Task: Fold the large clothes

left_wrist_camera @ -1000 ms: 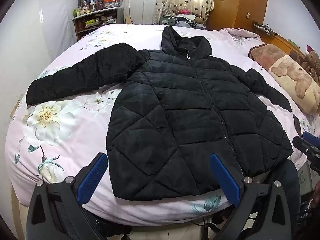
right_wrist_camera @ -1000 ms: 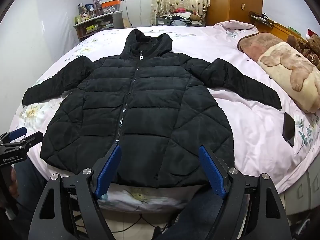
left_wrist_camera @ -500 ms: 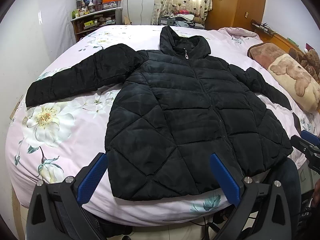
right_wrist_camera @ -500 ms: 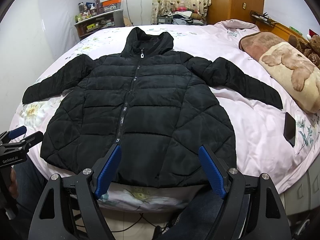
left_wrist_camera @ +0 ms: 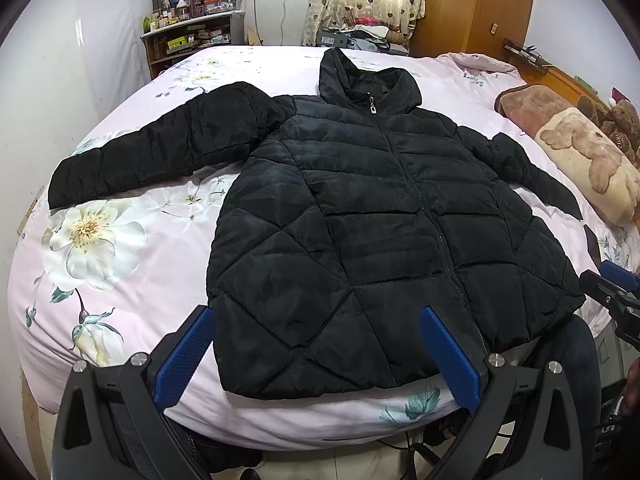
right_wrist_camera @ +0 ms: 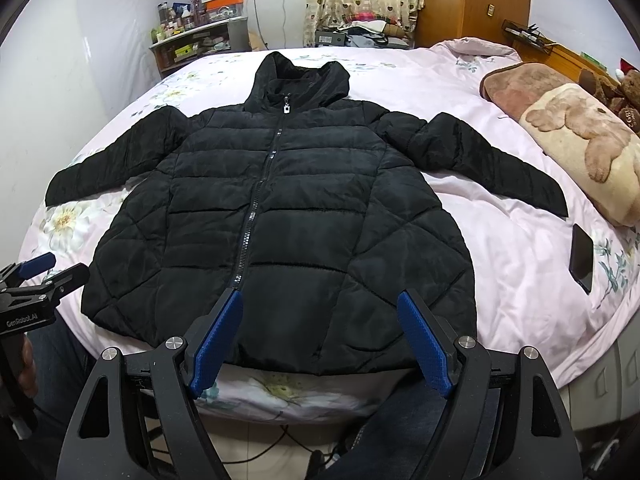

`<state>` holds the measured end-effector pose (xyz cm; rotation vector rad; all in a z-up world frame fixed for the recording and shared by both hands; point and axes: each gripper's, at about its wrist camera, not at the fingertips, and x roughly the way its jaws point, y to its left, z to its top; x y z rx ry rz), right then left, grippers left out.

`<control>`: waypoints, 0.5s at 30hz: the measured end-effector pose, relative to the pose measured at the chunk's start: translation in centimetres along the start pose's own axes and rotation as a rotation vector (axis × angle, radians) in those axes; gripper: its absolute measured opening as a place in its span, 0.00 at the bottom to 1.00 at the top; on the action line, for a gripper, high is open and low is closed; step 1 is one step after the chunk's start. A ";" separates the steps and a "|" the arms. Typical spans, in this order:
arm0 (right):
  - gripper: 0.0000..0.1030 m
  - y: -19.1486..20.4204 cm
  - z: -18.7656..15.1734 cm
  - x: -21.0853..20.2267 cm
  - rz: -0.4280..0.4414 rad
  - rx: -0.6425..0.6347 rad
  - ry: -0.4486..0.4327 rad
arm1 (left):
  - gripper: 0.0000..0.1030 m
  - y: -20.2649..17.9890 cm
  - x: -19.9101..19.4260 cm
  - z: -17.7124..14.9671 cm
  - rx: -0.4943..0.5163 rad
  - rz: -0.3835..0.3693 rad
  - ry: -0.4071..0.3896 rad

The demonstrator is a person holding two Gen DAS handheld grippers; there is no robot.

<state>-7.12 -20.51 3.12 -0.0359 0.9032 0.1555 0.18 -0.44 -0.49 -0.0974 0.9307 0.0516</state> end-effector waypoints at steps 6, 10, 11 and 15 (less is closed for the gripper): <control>0.77 0.1 -0.1 0.1 0.001 0.001 0.003 | 1.00 0.0 0.0 0.0 0.000 0.002 0.002; 0.77 0.0 0.0 0.0 0.001 0.002 0.003 | 1.00 0.0 0.0 0.0 0.000 0.002 0.002; 0.77 0.0 0.0 0.0 0.001 0.001 0.003 | 1.00 0.0 0.1 0.0 -0.001 0.000 0.002; 0.77 0.1 0.0 0.1 0.001 0.002 0.003 | 1.00 0.1 0.1 -0.1 -0.001 0.000 0.003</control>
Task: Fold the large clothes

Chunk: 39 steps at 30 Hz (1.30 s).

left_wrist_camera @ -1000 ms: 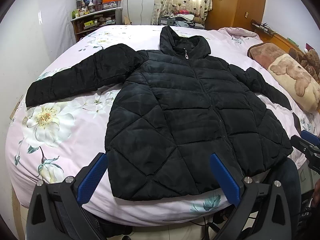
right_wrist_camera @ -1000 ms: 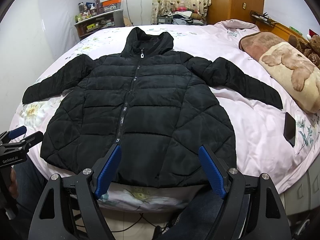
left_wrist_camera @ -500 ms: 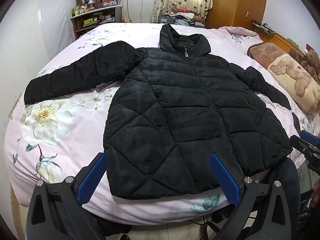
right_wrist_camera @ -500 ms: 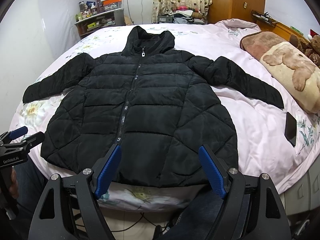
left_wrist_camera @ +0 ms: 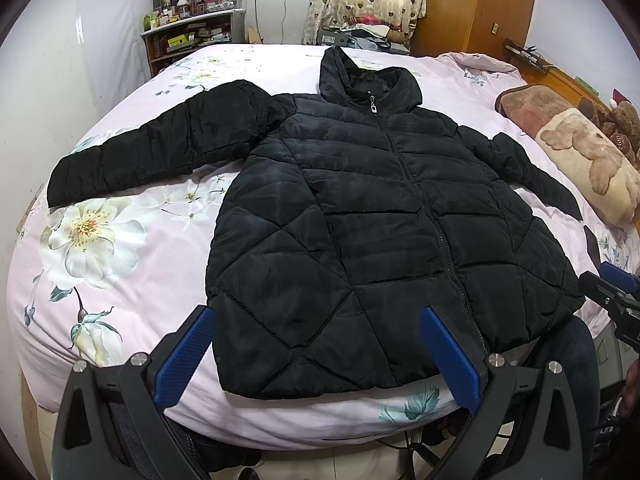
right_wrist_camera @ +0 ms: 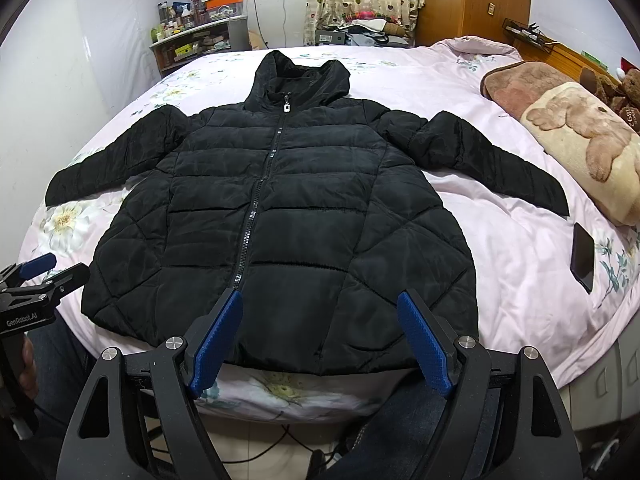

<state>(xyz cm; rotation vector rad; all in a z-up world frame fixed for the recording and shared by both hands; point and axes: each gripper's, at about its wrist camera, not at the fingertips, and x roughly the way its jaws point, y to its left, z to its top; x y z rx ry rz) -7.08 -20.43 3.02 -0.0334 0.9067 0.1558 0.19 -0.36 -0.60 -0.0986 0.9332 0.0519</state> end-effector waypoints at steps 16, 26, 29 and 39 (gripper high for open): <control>0.77 0.0 0.0 0.1 0.002 0.000 0.002 | 1.00 0.0 0.1 -0.1 -0.002 -0.003 0.003; 0.77 0.1 0.0 0.1 0.000 -0.001 0.004 | 1.00 -0.1 0.4 -0.2 -0.005 -0.003 0.012; 0.77 0.1 0.0 0.3 0.001 -0.001 0.007 | 1.00 -0.1 0.5 -0.1 -0.004 -0.001 0.013; 0.77 0.0 0.5 1.7 0.008 0.000 0.025 | 1.00 0.1 1.5 0.4 -0.002 0.008 0.024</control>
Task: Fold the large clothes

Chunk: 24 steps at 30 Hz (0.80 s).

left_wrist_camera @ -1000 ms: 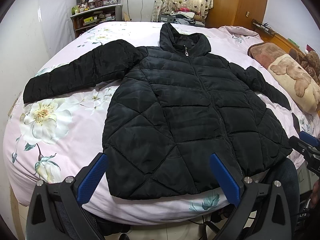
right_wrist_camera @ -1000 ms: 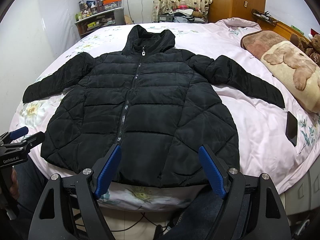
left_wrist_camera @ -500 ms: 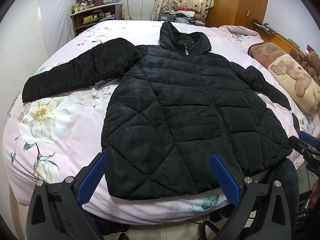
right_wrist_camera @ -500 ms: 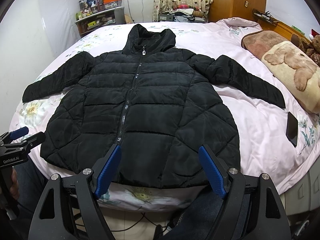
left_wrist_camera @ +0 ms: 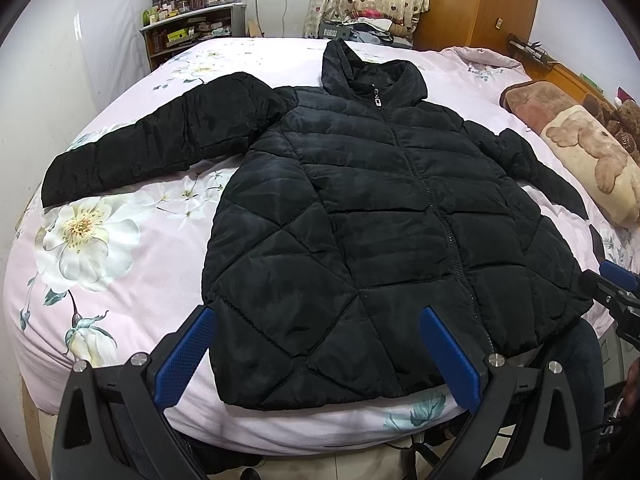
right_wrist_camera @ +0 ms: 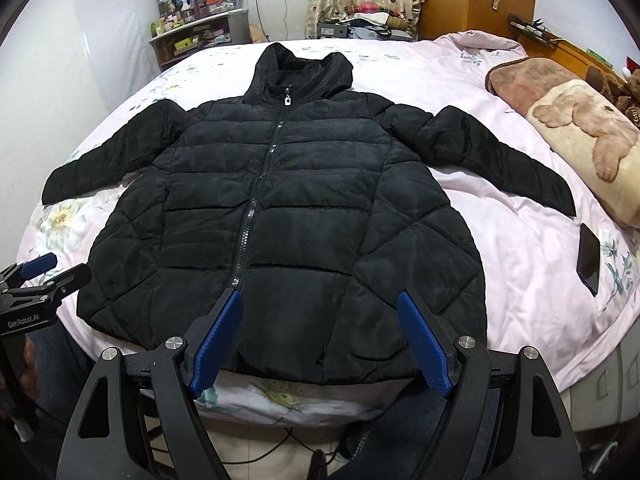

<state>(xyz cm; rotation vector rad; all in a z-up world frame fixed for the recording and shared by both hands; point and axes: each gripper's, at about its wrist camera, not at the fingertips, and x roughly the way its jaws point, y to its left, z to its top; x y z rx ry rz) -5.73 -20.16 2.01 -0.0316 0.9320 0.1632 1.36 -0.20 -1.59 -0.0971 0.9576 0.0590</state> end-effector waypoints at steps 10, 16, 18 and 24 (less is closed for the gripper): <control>0.77 0.3 2.0 2.1 0.032 -0.012 -0.003 | 1.00 2.6 2.6 1.6 -0.049 0.007 0.008; 0.77 1.3 4.4 4.5 0.058 -0.041 0.005 | 1.00 6.0 4.6 3.3 -0.116 0.015 0.010; 0.77 1.8 5.2 5.4 0.063 -0.052 0.005 | 1.00 7.6 5.3 4.0 -0.147 0.032 0.001; 0.77 3.3 7.4 8.4 0.065 -0.096 0.022 | 0.99 13.7 7.3 6.4 -0.240 0.129 -0.048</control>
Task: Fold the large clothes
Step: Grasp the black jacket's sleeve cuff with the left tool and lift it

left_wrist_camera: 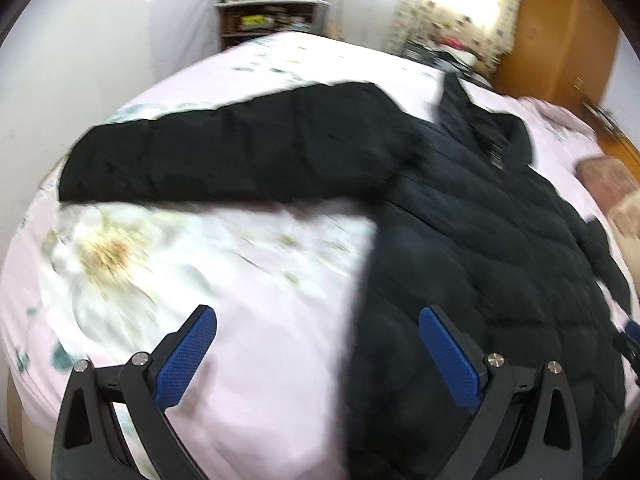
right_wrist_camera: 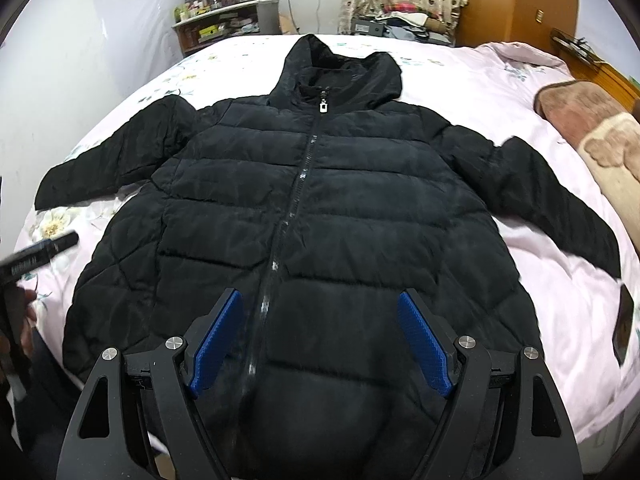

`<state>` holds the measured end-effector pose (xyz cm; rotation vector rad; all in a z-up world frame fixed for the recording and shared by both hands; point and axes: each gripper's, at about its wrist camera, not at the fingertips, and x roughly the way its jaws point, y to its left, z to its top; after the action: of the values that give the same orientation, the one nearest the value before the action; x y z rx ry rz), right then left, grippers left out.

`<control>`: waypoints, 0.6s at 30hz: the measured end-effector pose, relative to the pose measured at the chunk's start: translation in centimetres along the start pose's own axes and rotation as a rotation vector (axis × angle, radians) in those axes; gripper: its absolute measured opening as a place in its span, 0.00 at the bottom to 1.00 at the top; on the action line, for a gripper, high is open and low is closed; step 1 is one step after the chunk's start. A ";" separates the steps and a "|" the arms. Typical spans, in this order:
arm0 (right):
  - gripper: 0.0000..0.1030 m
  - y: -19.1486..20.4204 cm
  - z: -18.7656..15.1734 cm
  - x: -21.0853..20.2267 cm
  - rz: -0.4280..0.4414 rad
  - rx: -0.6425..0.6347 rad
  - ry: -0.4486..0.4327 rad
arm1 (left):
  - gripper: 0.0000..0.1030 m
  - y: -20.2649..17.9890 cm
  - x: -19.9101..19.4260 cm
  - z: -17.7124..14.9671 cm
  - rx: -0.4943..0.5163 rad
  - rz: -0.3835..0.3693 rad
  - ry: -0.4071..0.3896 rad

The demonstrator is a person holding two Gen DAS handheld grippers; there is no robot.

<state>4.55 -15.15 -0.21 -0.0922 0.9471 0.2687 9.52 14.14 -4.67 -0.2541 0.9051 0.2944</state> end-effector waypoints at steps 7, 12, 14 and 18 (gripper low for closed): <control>0.77 0.9 2.1 3.3 -0.011 -0.031 0.017 | 0.99 6.3 3.6 3.8 -0.114 0.070 -0.019; 0.77 1.1 3.3 5.4 -0.017 -0.039 0.032 | 0.96 10.4 5.1 5.3 -0.200 0.130 -0.037; 0.77 1.0 3.6 6.0 -0.021 -0.040 0.037 | 0.96 11.9 5.6 5.6 -0.249 0.146 -0.042; 0.77 0.4 3.9 7.1 -0.034 -0.036 0.050 | 0.95 14.6 6.8 5.7 -0.339 0.154 -0.044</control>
<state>11.49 -12.69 -3.69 -0.1490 0.9897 0.2530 12.43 30.59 -8.06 -0.4895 0.8302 0.5952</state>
